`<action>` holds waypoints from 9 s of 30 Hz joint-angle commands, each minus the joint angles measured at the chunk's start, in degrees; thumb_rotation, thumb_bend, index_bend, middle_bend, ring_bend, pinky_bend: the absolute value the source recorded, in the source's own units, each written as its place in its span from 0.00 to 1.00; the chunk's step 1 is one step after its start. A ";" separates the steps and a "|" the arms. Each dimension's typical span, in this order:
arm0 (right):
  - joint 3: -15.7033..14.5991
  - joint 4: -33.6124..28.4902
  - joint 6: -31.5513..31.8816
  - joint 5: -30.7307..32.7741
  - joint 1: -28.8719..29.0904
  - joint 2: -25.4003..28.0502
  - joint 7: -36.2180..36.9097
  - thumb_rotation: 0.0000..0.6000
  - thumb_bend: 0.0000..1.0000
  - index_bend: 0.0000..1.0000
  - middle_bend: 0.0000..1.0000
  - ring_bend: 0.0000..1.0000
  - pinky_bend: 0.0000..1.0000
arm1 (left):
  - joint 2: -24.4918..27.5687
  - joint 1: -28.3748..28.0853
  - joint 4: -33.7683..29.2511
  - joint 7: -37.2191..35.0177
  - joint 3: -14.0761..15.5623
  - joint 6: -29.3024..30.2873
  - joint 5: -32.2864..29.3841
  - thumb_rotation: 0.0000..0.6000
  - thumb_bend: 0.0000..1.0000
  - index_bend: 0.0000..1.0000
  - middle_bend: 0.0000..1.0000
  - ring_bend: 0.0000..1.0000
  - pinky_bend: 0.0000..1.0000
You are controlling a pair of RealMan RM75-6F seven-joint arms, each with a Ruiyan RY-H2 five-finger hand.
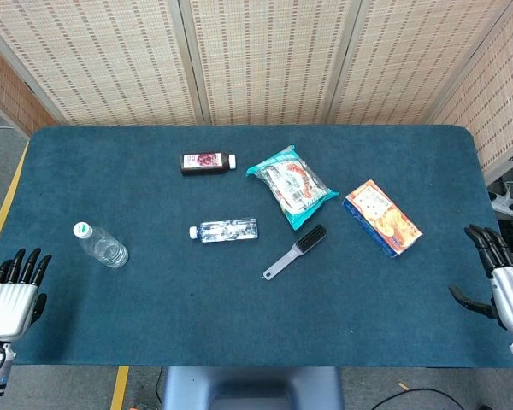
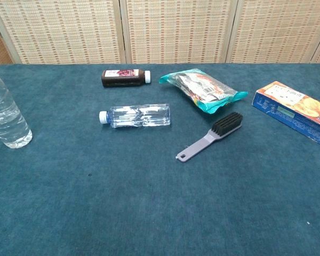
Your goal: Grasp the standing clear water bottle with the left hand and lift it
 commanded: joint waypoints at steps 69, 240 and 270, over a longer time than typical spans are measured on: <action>0.29 4.67 10.92 -5.84 -2.66 -5.56 1.90 1.00 0.16 0.00 0.03 0.00 0.21 | -13.18 -8.90 -8.25 -43.92 -15.53 -16.84 -19.00 1.00 0.39 0.00 0.00 0.00 0.10; -0.18 2.69 5.75 -3.89 -1.00 -3.82 2.02 1.00 0.16 0.00 0.03 0.00 0.21 | -15.40 -10.82 -6.14 -32.09 -12.90 -4.68 -9.58 1.00 0.46 0.47 0.41 0.31 0.14; -0.19 2.70 5.06 -3.63 -0.65 -3.91 1.76 1.00 0.16 0.00 0.03 0.00 0.21 | -16.54 -9.08 0.27 -54.01 -12.88 -14.66 -14.94 1.00 0.44 0.00 0.09 0.07 0.13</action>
